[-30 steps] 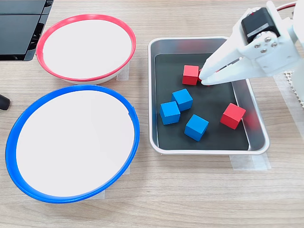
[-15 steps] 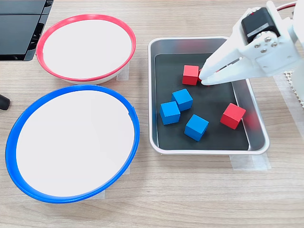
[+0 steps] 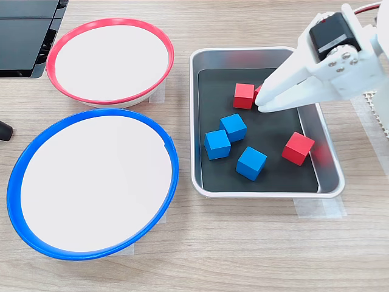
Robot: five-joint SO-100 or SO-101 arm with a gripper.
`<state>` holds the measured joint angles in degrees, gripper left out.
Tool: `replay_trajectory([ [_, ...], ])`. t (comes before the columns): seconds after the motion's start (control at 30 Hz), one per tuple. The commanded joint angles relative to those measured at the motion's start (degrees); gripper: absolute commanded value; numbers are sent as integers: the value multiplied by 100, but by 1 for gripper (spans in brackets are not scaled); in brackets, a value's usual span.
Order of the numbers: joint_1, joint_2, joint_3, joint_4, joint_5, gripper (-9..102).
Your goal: Move six blocks tray to matching dishes
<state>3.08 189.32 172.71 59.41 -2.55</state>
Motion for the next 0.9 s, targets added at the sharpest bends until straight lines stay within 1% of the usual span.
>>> replay_trajectory([
  [0.0, -308, 141, -26, 9, -360, 0],
  [0.03, -396, 97, -70, 105, -475, 0],
  [0.07, -527, -272, -281, 211, -932, 1],
  [0.1, -554, -633, -475, 237, -1204, 5],
  [0.13, -536, -1266, -800, 281, -1635, 14],
  [0.17, -519, -1714, -1116, 422, -1890, 18],
  [0.2, -448, -2795, -1907, 888, -2399, 28],
  [0.27, -431, -3621, -2619, 1274, -2830, 32],
  [0.33, -457, -4324, -3217, 1494, -3182, 34],
  [0.5, -879, -5924, -4676, 1723, -3674, 32],
  [0.6, -1099, -7207, -5660, 1881, -4175, 27],
  [0.73, -1178, -8306, -6152, 1793, -4553, 22],
  [0.87, -1248, -9237, -6574, 1635, -4693, 18],
])
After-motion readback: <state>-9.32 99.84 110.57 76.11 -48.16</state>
